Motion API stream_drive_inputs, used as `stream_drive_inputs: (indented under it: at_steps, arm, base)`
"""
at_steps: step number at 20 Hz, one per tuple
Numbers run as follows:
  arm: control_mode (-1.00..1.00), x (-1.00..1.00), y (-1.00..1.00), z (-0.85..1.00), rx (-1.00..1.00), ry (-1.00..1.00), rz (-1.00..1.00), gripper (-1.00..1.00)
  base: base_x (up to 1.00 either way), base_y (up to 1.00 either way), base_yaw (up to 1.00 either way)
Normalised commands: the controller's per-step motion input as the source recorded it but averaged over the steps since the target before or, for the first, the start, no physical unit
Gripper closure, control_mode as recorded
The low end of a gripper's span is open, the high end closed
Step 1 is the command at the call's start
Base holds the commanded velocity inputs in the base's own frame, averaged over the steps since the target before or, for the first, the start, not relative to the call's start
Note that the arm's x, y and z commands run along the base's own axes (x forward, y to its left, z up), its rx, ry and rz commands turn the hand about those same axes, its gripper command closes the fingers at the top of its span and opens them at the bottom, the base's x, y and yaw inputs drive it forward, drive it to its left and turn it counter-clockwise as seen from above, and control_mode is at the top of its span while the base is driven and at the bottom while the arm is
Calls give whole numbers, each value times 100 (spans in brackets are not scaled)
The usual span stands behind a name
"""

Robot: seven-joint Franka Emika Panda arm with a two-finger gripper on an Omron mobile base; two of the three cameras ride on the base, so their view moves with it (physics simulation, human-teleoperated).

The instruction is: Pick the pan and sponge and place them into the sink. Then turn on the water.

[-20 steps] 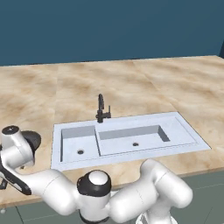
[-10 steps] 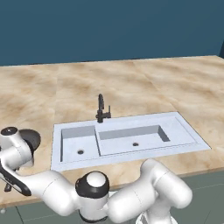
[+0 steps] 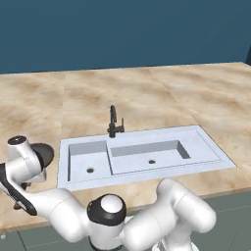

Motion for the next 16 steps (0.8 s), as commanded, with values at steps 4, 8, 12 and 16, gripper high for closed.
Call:
stream_drive_inputs:
  at_steps: [4, 8, 12, 16]
  arm:
    - [-100, -19, -64, 33, 4, -4, -2, 100]
    - [-100, -19, -52, 41, 8, -2, -3, 100]
    - [-100, -21, -39, 32, 13, 0, -4, 100]
    - [-100, -7, -42, 4, 20, 0, -2, 100]
  base:
    - [0, 0, 0]
    - [0, 0, 0]
    - [0, 0, 0]
    - [0, 0, 0]
